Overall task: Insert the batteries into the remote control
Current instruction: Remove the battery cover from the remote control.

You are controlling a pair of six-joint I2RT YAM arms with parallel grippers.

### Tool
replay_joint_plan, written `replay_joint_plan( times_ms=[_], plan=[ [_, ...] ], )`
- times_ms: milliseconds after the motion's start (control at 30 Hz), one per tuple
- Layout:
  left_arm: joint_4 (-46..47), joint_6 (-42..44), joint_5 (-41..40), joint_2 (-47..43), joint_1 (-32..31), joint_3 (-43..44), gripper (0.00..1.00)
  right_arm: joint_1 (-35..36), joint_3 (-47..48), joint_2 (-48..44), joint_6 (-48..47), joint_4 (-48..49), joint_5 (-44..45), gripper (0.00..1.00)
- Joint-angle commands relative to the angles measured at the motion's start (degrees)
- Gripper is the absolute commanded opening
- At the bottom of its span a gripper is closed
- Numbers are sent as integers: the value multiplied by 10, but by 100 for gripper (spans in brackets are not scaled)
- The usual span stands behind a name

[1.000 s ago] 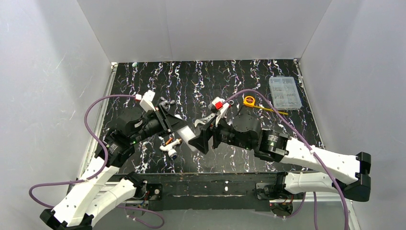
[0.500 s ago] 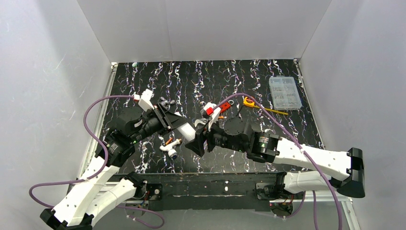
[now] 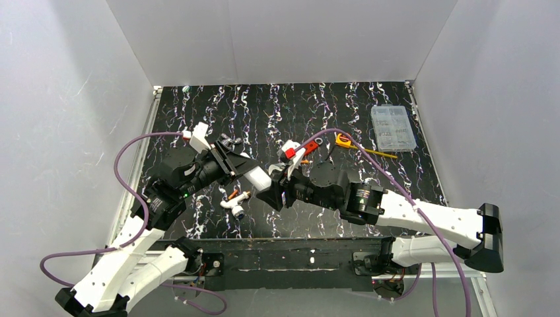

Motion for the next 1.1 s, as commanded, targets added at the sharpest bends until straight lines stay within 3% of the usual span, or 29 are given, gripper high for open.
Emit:
replay_joint_plan(
  times_ms=[0,167,400,1067],
  plan=[
    [30,-13,0,-8,-1,1,6,3,-6,-11,-10,49,4,37],
    [36,-14,-1,-9,-1,-3,28,3,-7,-14,-8,54,3,19],
    [39,-17,-1,-11,-1,-6,44,3,-5,-14,-4,52,2,15],
    [54,-24,12,-8,-1,-13,38,3,3,-17,2,58,18,13]
  ],
)
